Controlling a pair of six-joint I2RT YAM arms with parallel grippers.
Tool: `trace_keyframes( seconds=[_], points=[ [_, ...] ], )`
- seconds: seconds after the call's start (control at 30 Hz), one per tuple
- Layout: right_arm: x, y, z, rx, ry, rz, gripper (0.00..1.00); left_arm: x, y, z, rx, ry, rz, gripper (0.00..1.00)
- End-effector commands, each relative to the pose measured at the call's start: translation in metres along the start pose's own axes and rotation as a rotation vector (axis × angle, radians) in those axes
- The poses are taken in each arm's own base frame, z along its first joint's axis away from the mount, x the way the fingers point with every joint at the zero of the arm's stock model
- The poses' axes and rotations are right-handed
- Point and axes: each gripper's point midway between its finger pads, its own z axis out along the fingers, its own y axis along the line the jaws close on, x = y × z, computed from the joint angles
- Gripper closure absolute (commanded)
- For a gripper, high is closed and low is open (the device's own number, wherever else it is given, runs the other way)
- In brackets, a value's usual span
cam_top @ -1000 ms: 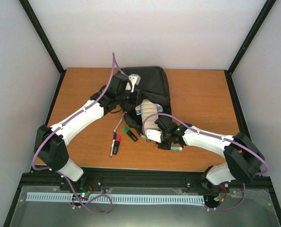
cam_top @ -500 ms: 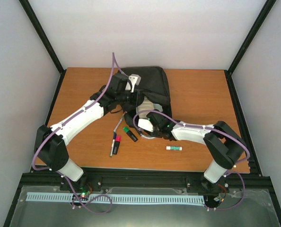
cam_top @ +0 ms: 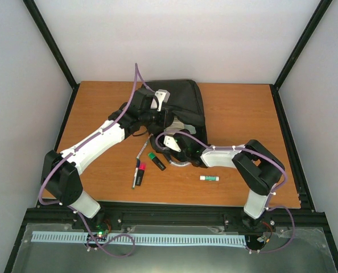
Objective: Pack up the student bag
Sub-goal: Place the stationery in the student bag.
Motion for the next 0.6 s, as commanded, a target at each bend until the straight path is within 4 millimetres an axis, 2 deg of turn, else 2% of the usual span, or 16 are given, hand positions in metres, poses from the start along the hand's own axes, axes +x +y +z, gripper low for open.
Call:
trace_keyframes(
  seconds=[0.0,0.17,0.3,0.43,0.57],
  points=[
    [-0.01,-0.035,0.004,0.107,-0.025,0.06,0.92,-0.042,-0.023,-0.016,0.077,-0.122,0.009,0.99],
    [-0.012,-0.051,0.017,0.11,-0.014,0.075,0.92,-0.041,-0.023,-0.015,0.08,-0.118,0.005,0.99],
    [-0.005,-0.044,0.025,0.082,0.022,0.072,0.92,-0.04,-0.021,-0.014,0.075,-0.115,0.005,0.99],
    [0.003,-0.031,0.012,0.009,0.031,0.081,0.9,-0.041,-0.021,-0.014,0.073,-0.116,0.006,0.99],
    [0.013,-0.013,-0.008,-0.127,0.069,0.094,0.81,-0.041,-0.019,-0.014,0.054,-0.112,0.008,0.99]
  ],
)
